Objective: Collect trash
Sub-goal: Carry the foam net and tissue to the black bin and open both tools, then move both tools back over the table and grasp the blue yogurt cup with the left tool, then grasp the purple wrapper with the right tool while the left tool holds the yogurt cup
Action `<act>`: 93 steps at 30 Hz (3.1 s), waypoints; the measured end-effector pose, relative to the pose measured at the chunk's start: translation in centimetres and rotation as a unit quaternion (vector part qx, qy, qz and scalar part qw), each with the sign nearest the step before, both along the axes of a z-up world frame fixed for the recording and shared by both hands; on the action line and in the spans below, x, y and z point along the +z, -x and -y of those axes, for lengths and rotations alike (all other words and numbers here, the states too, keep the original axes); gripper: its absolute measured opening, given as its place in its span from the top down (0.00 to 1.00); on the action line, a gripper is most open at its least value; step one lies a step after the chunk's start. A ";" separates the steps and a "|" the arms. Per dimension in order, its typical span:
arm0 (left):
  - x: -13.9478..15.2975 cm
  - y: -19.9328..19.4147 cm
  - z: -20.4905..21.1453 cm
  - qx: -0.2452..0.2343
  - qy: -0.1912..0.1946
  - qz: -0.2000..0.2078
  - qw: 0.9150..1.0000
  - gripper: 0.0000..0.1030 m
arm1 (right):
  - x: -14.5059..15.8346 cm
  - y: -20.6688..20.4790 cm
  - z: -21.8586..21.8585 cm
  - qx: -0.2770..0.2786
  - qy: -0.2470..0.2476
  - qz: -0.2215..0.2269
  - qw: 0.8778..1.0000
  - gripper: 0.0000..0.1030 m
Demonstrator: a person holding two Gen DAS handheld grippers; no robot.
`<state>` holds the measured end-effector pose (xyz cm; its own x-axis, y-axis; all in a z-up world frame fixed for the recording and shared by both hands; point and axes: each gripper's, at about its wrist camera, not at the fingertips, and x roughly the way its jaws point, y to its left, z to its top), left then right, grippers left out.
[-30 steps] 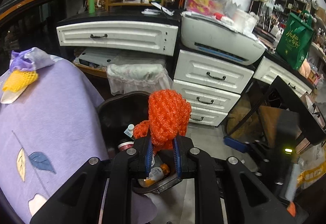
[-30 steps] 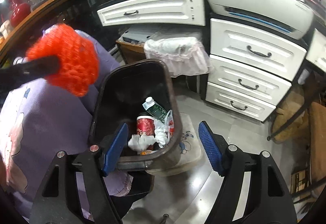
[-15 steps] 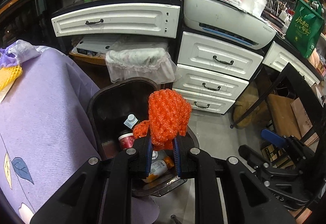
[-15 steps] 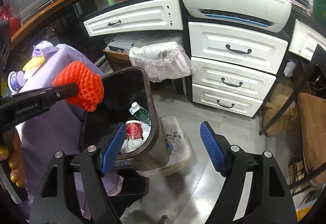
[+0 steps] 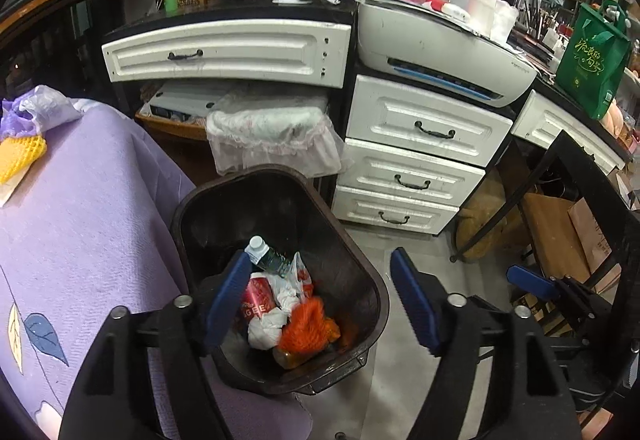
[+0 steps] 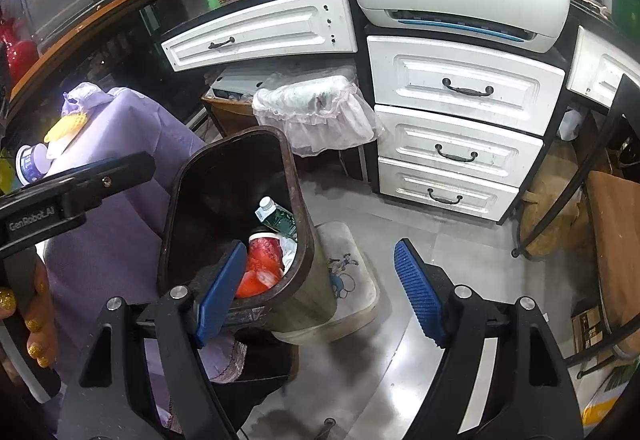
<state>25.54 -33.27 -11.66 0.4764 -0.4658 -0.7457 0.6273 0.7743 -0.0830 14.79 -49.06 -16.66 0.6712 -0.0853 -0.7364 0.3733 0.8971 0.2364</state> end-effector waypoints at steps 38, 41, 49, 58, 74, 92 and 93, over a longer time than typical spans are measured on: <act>8.3 2.1 -16.6 0.104 0.065 0.102 0.987 0.06 | 9.3 -5.0 -11.5 0.158 0.022 0.083 0.984 0.17; 8.2 1.7 -19.3 0.130 0.061 0.104 0.984 0.06 | 10.2 -5.9 -13.1 0.182 0.016 0.090 0.979 0.17; 7.8 -0.6 -27.1 0.201 0.042 0.104 0.973 0.06 | 12.9 -8.5 -17.0 0.241 0.011 0.107 0.965 0.17; 7.8 -5.9 -34.0 0.234 0.019 0.105 0.966 0.11 | 13.4 -11.3 -19.7 0.276 0.007 0.099 0.956 0.17; 4.4 -17.4 -33.4 0.134 -0.022 0.058 0.989 0.41 | 12.1 -17.7 -21.8 0.300 0.047 0.064 0.951 0.17; 6.2 -12.6 -33.6 0.217 0.045 0.066 0.973 0.91 | 14.2 -26.6 -24.5 0.332 0.043 0.090 0.938 0.17; 6.4 -12.0 -33.7 0.224 0.052 0.067 0.971 0.91 | 14.1 -27.5 -24.7 0.333 0.047 0.089 0.938 0.17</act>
<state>37.57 0.43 -5.26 0.7378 -0.2585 -0.6236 0.2400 0.9639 -0.1156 42.27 -24.38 -2.56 0.7103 0.3369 -0.6180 -0.3140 0.9375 0.1501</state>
